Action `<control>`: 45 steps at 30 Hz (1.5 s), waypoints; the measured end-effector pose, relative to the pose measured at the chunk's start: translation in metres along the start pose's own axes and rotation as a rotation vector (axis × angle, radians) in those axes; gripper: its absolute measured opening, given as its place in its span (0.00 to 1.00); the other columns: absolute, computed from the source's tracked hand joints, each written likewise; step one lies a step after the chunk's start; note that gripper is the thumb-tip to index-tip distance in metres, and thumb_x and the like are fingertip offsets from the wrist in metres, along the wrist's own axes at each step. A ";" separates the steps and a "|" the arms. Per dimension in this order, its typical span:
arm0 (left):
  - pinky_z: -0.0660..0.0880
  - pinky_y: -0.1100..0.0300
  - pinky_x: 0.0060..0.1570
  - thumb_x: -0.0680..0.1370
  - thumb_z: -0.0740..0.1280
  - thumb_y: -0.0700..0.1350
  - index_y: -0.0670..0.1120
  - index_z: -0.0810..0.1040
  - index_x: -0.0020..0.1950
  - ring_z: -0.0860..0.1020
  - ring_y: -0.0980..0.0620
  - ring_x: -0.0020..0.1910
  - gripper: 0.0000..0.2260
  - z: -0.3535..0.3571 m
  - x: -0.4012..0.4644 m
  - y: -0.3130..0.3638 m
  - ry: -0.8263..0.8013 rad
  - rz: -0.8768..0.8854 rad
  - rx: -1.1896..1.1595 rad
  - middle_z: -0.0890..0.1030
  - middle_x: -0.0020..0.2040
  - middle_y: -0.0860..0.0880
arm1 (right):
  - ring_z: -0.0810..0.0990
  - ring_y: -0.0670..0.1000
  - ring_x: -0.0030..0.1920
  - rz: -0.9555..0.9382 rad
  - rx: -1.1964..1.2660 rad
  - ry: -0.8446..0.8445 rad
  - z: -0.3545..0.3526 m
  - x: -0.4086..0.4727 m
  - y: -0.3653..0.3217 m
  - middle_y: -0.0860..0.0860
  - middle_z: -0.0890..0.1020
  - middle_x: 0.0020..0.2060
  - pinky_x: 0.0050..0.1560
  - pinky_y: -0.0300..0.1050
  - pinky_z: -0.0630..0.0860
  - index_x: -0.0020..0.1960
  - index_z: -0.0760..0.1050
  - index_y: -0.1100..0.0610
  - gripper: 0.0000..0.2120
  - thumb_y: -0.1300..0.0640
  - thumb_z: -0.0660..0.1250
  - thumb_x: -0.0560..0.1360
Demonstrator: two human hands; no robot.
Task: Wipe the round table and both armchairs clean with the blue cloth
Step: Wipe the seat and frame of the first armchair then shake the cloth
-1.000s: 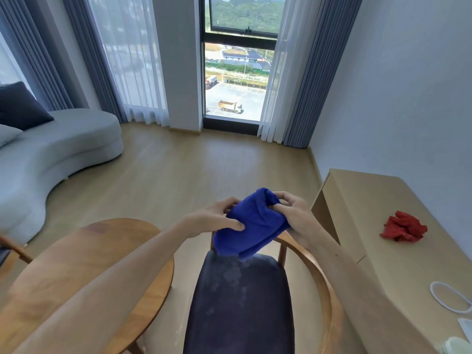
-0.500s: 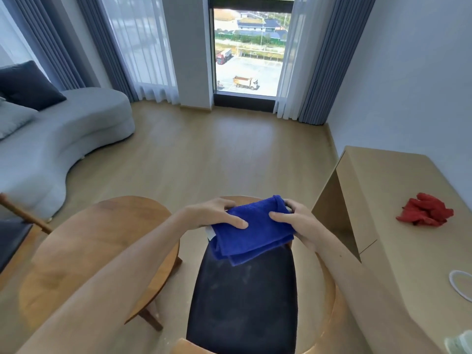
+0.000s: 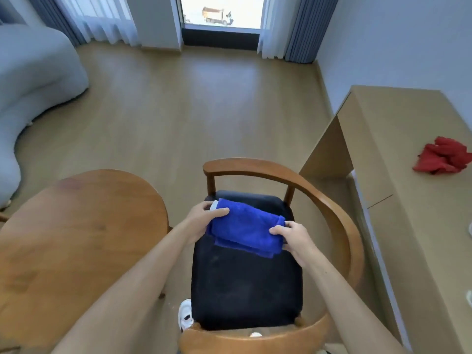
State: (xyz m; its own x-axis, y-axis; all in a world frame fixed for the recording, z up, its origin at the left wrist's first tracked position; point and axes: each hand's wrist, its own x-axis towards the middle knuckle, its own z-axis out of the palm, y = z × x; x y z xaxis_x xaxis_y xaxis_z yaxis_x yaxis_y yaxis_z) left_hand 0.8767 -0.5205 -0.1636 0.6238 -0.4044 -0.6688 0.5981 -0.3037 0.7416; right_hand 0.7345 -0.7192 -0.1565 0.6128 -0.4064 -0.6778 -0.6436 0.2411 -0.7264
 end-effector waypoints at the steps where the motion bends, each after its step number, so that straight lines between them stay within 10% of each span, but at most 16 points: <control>1: 0.79 0.57 0.49 0.69 0.77 0.47 0.47 0.74 0.60 0.79 0.48 0.55 0.22 -0.004 0.013 -0.007 -0.018 -0.021 -0.008 0.79 0.57 0.47 | 0.84 0.54 0.48 0.021 0.010 0.018 0.003 0.007 0.010 0.56 0.83 0.50 0.40 0.45 0.80 0.54 0.76 0.59 0.11 0.62 0.70 0.72; 12: 0.76 0.51 0.59 0.73 0.72 0.42 0.50 0.76 0.58 0.80 0.51 0.53 0.15 0.003 0.149 -0.085 0.052 -0.006 0.134 0.81 0.53 0.50 | 0.84 0.53 0.47 0.288 0.138 0.193 0.030 0.086 0.142 0.55 0.81 0.52 0.42 0.46 0.81 0.59 0.72 0.60 0.16 0.62 0.71 0.74; 16: 0.72 0.57 0.60 0.76 0.67 0.43 0.48 0.74 0.63 0.76 0.51 0.58 0.16 -0.014 0.173 -0.126 0.156 -0.021 0.528 0.79 0.60 0.50 | 0.76 0.55 0.59 0.361 -0.505 0.175 0.033 0.118 0.183 0.56 0.75 0.62 0.57 0.46 0.74 0.71 0.64 0.59 0.26 0.59 0.66 0.75; 21: 0.63 0.54 0.69 0.80 0.59 0.45 0.43 0.65 0.73 0.64 0.48 0.72 0.21 -0.027 0.193 -0.163 0.147 0.104 1.053 0.66 0.72 0.46 | 0.57 0.54 0.73 -0.156 -0.944 0.218 0.051 0.158 0.198 0.53 0.58 0.75 0.71 0.50 0.63 0.74 0.61 0.50 0.26 0.50 0.61 0.78; 26: 0.53 0.52 0.74 0.81 0.55 0.50 0.47 0.54 0.78 0.49 0.45 0.77 0.26 -0.026 0.221 -0.186 0.208 0.205 1.321 0.52 0.78 0.45 | 0.47 0.65 0.75 -0.215 -1.253 0.172 0.089 0.208 0.215 0.59 0.44 0.77 0.69 0.66 0.57 0.77 0.49 0.41 0.38 0.33 0.59 0.72; 35: 0.54 0.42 0.72 0.81 0.53 0.54 0.52 0.46 0.79 0.45 0.41 0.77 0.28 -0.040 0.259 -0.213 0.269 0.214 1.386 0.43 0.79 0.44 | 0.62 0.69 0.69 -0.318 -1.222 0.559 0.110 0.238 0.261 0.62 0.59 0.74 0.57 0.67 0.68 0.73 0.64 0.45 0.33 0.34 0.60 0.72; 45: 0.48 0.46 0.75 0.81 0.55 0.52 0.53 0.45 0.79 0.38 0.43 0.76 0.29 -0.046 0.268 -0.217 0.179 0.223 1.213 0.37 0.78 0.45 | 0.73 0.65 0.56 -0.692 -1.321 0.503 0.054 0.245 0.251 0.62 0.72 0.67 0.45 0.57 0.73 0.64 0.77 0.50 0.21 0.59 0.65 0.71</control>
State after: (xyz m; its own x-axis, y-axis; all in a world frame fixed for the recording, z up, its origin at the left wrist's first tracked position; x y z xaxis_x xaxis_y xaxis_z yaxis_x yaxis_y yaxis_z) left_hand 0.9374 -0.5239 -0.5059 0.7687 -0.4552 -0.4493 -0.3200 -0.8819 0.3461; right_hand 0.7484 -0.7109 -0.5111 0.9105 -0.4122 0.0326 -0.4090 -0.9094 -0.0760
